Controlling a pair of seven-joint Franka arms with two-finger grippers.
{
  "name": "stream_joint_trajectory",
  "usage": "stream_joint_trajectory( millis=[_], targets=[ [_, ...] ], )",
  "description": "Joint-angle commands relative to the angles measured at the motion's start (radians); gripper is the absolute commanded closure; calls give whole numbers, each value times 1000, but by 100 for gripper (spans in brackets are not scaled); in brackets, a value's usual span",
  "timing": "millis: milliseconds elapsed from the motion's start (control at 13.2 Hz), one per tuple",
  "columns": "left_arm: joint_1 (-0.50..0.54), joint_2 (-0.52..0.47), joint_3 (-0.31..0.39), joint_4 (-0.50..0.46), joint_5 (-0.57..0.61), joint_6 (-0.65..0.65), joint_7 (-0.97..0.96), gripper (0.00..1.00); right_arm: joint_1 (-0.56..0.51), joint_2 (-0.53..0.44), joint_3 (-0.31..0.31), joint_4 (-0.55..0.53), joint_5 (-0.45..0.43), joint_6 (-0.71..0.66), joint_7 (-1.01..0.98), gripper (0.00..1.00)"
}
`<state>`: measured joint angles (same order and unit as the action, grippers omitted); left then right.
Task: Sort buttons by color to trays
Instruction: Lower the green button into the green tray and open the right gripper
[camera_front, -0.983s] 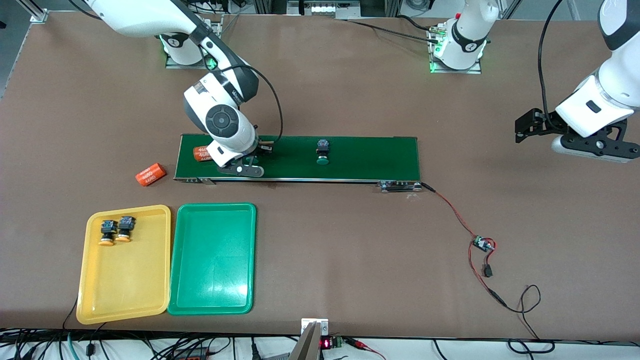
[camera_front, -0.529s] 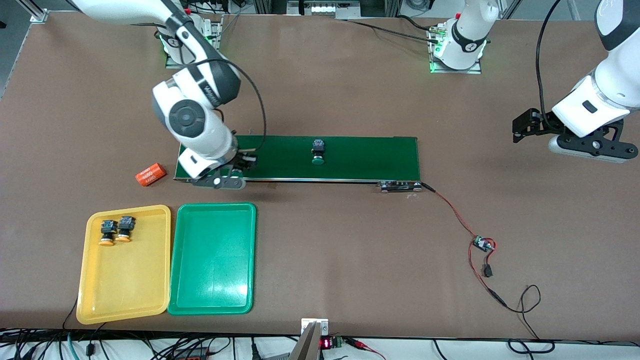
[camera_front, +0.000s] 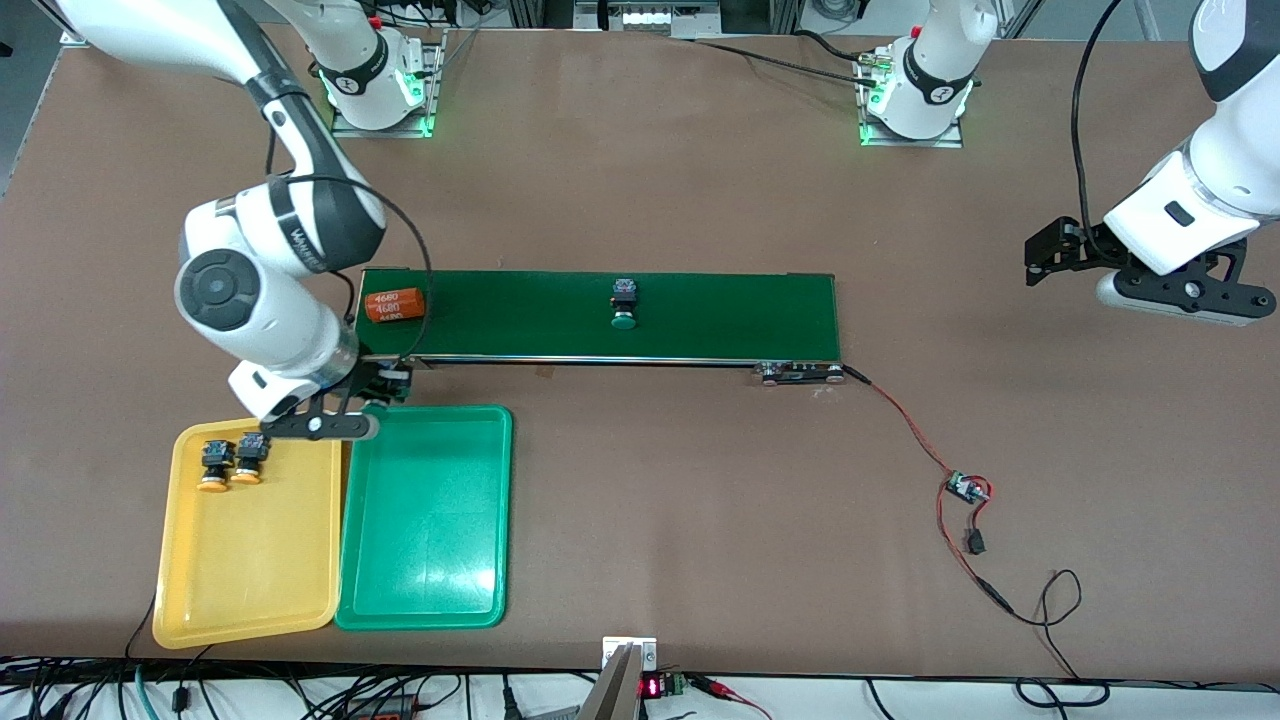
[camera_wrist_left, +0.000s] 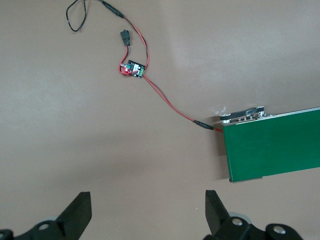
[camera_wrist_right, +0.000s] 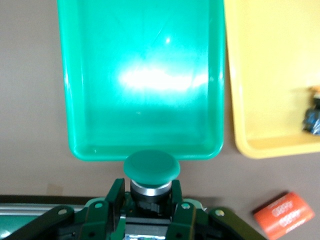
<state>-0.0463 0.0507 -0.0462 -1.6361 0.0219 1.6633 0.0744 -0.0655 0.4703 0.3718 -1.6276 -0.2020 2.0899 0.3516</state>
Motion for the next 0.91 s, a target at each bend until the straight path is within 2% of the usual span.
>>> stream_joint_trajectory(
  millis=[0,454,831],
  targets=[
    [-6,20,-1,32,18,-7,-13,0,-17,19,-25,43,19,31,-100,73],
    [-4,24,-3,32,20,-7,-13,0,-31,106,-44,54,19,244,-144,73],
    [-4,24,-1,32,18,-7,-13,0,-28,182,-45,55,4,314,-135,72]
  ],
)
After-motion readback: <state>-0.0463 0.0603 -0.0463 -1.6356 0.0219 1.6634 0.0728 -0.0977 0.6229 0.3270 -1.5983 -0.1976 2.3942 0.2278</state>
